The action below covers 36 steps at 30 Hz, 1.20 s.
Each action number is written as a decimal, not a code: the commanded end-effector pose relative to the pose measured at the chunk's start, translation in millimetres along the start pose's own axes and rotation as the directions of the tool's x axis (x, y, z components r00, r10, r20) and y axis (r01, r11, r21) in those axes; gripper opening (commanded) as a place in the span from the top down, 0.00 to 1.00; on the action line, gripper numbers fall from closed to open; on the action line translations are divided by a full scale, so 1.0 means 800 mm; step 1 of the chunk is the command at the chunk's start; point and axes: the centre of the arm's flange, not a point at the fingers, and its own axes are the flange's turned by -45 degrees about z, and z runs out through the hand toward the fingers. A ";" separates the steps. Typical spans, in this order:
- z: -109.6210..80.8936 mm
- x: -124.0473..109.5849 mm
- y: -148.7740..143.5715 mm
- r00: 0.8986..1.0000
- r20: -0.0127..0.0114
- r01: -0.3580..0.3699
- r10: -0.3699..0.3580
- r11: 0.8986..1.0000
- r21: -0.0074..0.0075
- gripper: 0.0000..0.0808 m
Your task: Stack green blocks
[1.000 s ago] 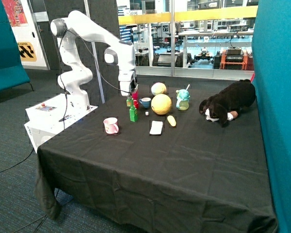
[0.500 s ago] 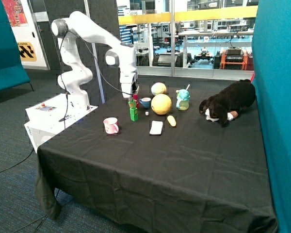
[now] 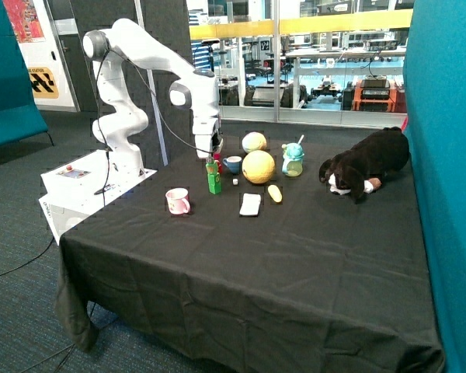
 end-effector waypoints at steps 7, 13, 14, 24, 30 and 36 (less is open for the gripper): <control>0.012 -0.008 -0.001 1.000 -0.005 -0.003 0.003 1.000 -0.002 1.00; 0.012 -0.005 0.001 1.000 -0.005 -0.001 0.001 1.000 -0.002 0.63; 0.012 -0.004 0.001 1.000 -0.005 0.001 -0.001 1.000 -0.002 0.53; 0.014 -0.003 0.001 1.000 -0.005 -0.005 0.005 1.000 -0.002 0.35; 0.014 0.000 0.000 1.000 -0.005 0.000 0.000 1.000 -0.002 0.29; 0.014 0.003 -0.002 1.000 -0.005 0.002 -0.002 1.000 -0.002 0.15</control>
